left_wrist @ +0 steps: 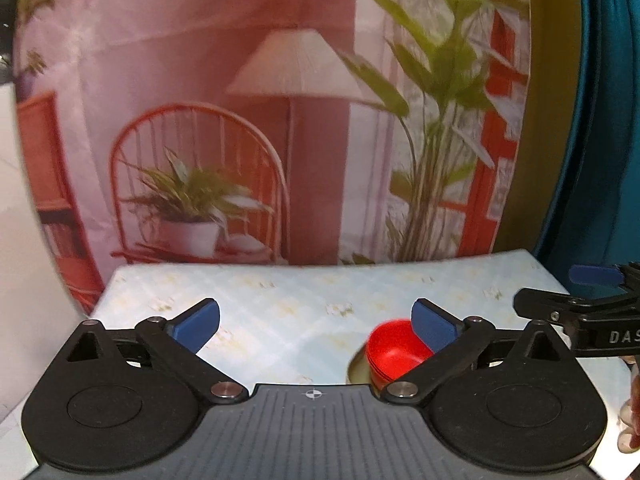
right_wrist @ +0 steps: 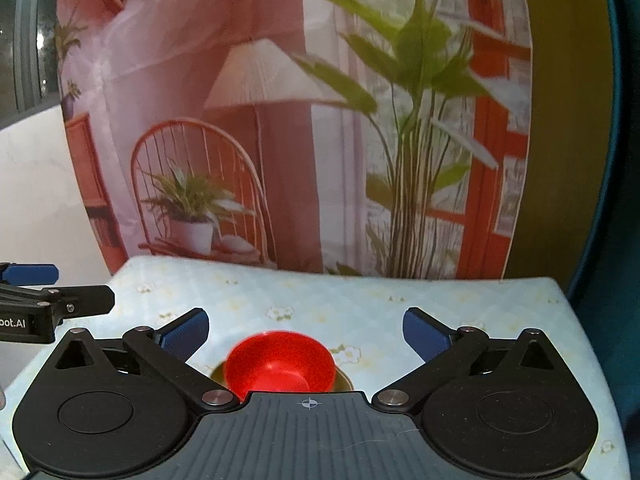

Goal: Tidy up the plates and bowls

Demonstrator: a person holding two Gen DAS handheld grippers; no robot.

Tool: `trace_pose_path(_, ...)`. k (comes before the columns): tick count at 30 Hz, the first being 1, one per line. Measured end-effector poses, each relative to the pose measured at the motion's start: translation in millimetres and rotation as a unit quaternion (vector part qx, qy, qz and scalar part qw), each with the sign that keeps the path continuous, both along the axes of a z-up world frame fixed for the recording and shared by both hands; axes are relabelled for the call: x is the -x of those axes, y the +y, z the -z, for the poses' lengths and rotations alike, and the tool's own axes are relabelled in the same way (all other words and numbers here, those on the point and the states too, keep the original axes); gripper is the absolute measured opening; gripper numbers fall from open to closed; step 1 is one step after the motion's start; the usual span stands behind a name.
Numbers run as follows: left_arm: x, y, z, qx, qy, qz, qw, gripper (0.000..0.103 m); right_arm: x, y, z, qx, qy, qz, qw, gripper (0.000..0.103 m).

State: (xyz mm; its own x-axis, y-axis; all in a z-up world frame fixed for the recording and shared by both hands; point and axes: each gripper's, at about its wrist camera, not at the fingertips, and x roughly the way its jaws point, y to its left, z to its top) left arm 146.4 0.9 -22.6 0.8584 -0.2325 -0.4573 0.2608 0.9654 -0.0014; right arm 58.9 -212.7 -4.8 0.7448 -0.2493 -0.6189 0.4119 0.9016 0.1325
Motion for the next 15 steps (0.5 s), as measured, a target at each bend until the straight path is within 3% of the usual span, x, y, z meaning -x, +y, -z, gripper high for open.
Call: trace_pose_path(15,74.9,23.0,-56.9,-0.019,-0.073,-0.046,0.9961,0.103,43.2,42.1,-73.6,0.044,-0.054,0.018,0.997,0.103)
